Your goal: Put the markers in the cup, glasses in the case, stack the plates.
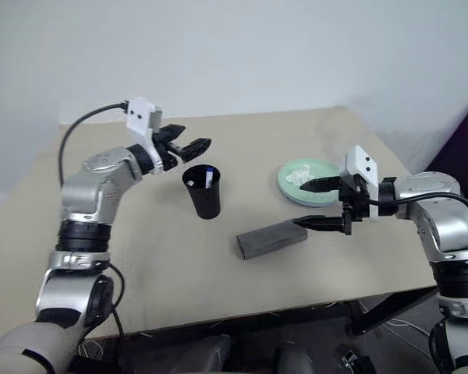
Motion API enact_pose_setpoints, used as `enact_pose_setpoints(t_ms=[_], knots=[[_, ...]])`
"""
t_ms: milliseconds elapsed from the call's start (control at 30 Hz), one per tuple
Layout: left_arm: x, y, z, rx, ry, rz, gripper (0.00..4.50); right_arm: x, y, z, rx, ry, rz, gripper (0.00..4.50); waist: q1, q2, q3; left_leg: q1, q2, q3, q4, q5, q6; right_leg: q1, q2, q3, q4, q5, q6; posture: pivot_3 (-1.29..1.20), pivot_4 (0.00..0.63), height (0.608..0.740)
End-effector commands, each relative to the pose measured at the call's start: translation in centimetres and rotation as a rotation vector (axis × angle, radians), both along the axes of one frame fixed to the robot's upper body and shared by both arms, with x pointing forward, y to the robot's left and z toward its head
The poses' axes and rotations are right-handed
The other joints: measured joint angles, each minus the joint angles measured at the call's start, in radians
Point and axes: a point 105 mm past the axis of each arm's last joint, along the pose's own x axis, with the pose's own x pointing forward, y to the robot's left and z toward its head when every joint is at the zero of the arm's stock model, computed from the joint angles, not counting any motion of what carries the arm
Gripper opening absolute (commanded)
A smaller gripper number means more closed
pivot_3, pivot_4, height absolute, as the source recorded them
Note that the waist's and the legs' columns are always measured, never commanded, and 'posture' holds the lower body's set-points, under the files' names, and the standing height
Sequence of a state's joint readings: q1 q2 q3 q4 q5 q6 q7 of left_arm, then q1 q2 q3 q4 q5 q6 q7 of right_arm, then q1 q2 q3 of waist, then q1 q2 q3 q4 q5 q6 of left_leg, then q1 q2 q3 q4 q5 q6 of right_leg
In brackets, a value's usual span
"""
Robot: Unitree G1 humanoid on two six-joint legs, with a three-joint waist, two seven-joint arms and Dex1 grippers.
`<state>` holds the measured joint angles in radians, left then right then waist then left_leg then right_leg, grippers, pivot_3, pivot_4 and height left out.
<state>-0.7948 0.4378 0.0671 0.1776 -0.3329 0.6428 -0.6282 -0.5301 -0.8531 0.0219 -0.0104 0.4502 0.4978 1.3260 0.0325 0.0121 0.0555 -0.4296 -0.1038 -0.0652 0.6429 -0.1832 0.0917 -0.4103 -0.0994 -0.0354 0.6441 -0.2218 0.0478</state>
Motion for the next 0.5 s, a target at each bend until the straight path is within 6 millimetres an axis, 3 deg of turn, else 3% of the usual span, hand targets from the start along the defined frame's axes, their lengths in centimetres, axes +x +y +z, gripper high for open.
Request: enact_pose_setpoints(t_ms=[33, 267, 400, 500], knots=[[-2.2, 2.4, 1.5, 0.046, -0.036, -0.014, 4.45, 0.4, 0.6, 1.2, 0.018, -0.046, 0.022, 4.50, -0.004, 0.000, 0.000, 0.000, 0.000, 0.000, 0.000, 0.000, 0.000, 0.000, 0.001, 0.000, 0.000, 0.000, 0.000, 0.00, 0.000, 0.722], [-7.6, 11.1, -2.5, 0.267, 0.087, 0.091, 4.45, 1.0, 2.2, 1.6, 0.068, -0.032, 0.046, 4.50, -0.023, 0.000, 0.000, 0.002, 0.000, 0.000, -0.004, 0.000, 0.000, -0.007, 0.013, 0.018, 0.001, 0.004, -0.008, 0.00, 0.000, 0.722], [-10.6, 13.6, -4.7, 0.278, 0.170, 0.129, 4.45, 1.2, 2.6, 1.5, 0.075, -0.015, 0.048, 4.50, -0.023, 0.001, 0.000, 0.002, 0.001, 0.000, -0.005, 0.000, -0.001, -0.010, 0.013, 0.020, 0.002, 0.005, -0.010, 0.00, 0.000, 0.722], [-12.2, 14.0, -6.1, 0.252, 0.216, 0.137, 4.45, 1.4, 2.5, 1.5, 0.080, -0.012, 0.045, 4.50, -0.022, 0.001, 0.000, 0.002, 0.001, 0.001, -0.007, 0.000, -0.001, -0.011, 0.013, 0.022, 0.002, 0.005, -0.010, 0.00, 0.000, 0.722]])
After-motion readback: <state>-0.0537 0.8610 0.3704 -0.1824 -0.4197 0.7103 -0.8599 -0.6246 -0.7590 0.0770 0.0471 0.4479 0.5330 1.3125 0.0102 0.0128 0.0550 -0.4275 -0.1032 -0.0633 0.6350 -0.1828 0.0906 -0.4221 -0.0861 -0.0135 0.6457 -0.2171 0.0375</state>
